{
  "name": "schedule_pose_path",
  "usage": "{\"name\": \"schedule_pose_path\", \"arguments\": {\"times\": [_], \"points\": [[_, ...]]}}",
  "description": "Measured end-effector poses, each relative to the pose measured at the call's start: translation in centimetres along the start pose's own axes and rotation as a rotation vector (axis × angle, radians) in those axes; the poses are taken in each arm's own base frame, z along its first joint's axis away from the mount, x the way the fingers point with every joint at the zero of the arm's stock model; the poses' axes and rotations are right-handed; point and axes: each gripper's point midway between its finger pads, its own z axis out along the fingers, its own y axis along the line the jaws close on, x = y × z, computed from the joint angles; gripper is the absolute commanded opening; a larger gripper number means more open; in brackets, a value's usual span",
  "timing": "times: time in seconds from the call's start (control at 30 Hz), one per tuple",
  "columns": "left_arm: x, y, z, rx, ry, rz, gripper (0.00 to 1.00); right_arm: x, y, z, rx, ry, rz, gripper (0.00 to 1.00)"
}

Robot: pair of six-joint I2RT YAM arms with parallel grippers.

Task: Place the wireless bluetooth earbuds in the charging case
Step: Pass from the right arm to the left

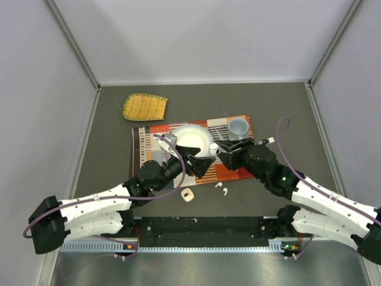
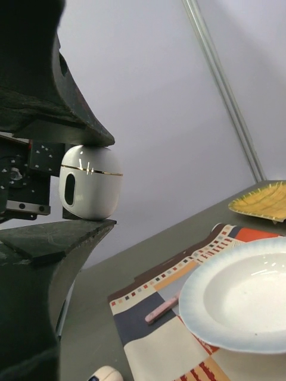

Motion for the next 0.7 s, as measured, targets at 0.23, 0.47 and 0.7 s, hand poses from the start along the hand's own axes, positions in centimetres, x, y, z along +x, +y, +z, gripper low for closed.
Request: {"name": "schedule_pose_path", "arguments": {"times": [0.23, 0.47, 0.7], "points": [[-1.8, -1.1, 0.5, 0.027, -0.112, 0.069, 0.99, 1.4, 1.0, 0.6, -0.045, 0.005, 0.044, 0.00], [-1.2, -0.6, 1.1, 0.023, -0.122, 0.088, 0.90, 1.9, 2.4, 0.4, -0.078, 0.015, 0.069, 0.00], [-0.6, -0.4, 1.7, 0.030, -0.119, 0.115, 0.74, 1.9, 2.3, 0.4, -0.077, 0.018, 0.071, 0.00]]}}
